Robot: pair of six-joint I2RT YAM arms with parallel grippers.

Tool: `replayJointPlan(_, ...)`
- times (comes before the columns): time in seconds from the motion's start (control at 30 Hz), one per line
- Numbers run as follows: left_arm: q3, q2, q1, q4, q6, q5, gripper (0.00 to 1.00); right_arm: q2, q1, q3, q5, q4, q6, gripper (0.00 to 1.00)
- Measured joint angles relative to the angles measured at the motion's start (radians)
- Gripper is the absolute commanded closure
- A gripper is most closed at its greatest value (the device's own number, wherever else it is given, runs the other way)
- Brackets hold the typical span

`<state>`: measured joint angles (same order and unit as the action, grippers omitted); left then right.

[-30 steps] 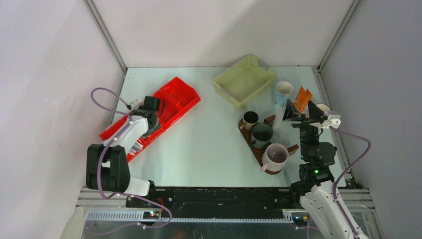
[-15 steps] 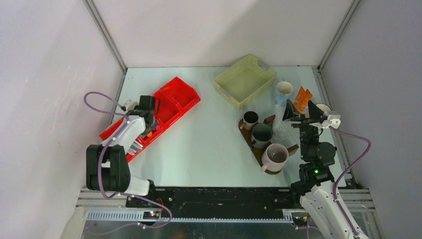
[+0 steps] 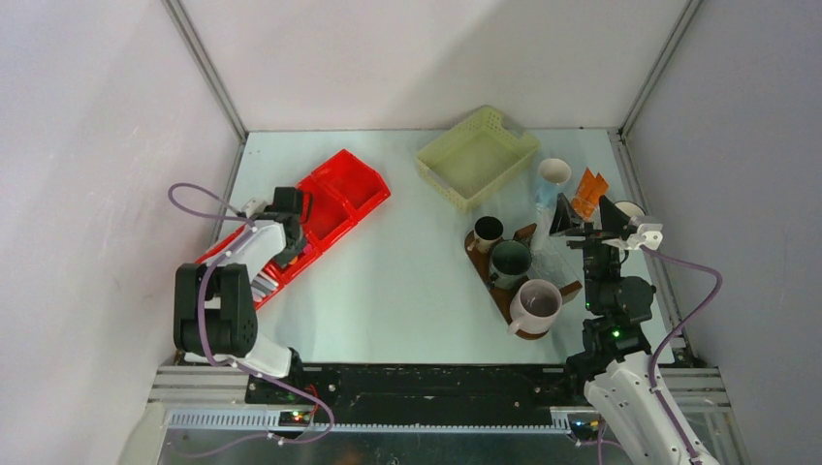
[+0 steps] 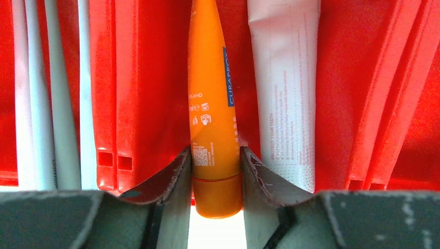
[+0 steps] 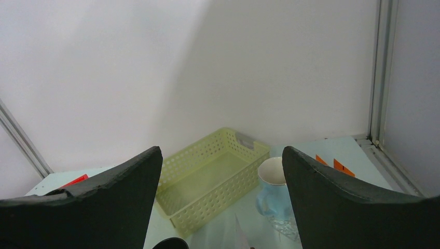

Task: Prepare toiletry sets of a toothbrush and toothpaste on the tray
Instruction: Pick up the toothpaste from the storage box.

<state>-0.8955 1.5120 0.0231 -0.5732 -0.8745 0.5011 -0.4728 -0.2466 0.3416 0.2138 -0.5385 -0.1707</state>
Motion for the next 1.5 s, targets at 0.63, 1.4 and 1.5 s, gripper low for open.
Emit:
replayJointPlan(0.63, 0.010, -0.278, -0.002, -0.021, 0.031, -0.064, 0.93, 0.000, -0.035, 0.003, -0.007, 0.002, 0.024, 0.11)
replayJointPlan(1.4, 0.105, -0.705, 0.588, 0.336, 0.661, 0.063, 1.00, -0.078, -0.128, 0.303, -0.244, 0.304, 0.012, 0.09)
replayJointPlan(1.5, 0.126, -0.692, 0.704, 0.433, 0.810, 0.136, 1.00, -0.114, -0.143, 0.368, -0.274, 0.367, -0.009, 0.09)
